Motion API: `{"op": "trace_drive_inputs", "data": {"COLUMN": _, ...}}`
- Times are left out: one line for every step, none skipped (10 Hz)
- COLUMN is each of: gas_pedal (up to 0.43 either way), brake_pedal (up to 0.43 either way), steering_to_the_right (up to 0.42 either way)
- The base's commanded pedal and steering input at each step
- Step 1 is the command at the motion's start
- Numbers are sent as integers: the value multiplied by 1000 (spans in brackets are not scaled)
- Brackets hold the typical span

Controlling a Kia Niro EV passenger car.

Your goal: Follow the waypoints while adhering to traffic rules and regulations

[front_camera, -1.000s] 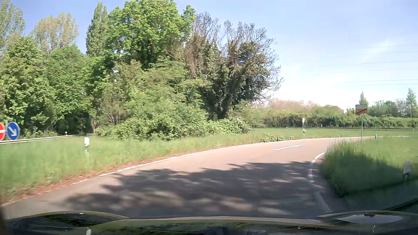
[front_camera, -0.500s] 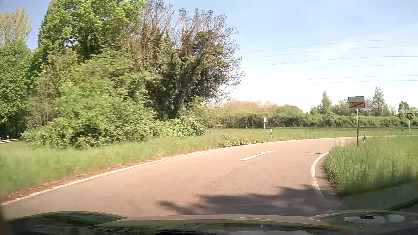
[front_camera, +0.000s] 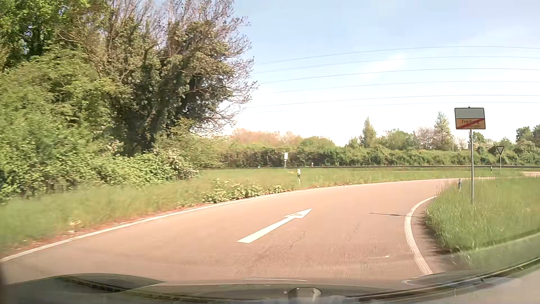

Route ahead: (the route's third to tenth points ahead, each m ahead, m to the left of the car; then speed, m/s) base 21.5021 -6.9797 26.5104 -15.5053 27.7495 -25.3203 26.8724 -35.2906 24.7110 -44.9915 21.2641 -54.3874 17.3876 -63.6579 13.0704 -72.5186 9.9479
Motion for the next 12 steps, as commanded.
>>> {"op": "trace_drive_inputs", "data": {"gas_pedal": 20, "brake_pedal": 0, "steering_to_the_right": 170}}
{"op": "trace_drive_inputs", "data": {"gas_pedal": 28, "brake_pedal": 0, "steering_to_the_right": 171}}
{"op": "trace_drive_inputs", "data": {"gas_pedal": 28, "brake_pedal": 0, "steering_to_the_right": 173}}
{"op": "trace_drive_inputs", "data": {"gas_pedal": 39, "brake_pedal": 0, "steering_to_the_right": 174}}
{"op": "trace_drive_inputs", "data": {"gas_pedal": 39, "brake_pedal": 0, "steering_to_the_right": 178}}
{"op": "trace_drive_inputs", "data": {"gas_pedal": 39, "brake_pedal": 0, "steering_to_the_right": 181}}
{"op": "trace_drive_inputs", "data": {"gas_pedal": 39, "brake_pedal": 0, "steering_to_the_right": 182}}
{"op": "trace_drive_inputs", "data": {"gas_pedal": 39, "brake_pedal": 0, "steering_to_the_right": 183}}
{"op": "trace_drive_inputs", "data": {"gas_pedal": 39, "brake_pedal": 0, "steering_to_the_right": 183}}
{"op": "trace_drive_inputs", "data": {"gas_pedal": 39, "brake_pedal": 0, "steering_to_the_right": 183}}
{"op": "trace_drive_inputs", "data": {"gas_pedal": 39, "brake_pedal": 0, "steering_to_the_right": 182}}
{"op": "trace_drive_inputs", "data": {"gas_pedal": 39, "brake_pedal": 0, "steering_to_the_right": 182}}
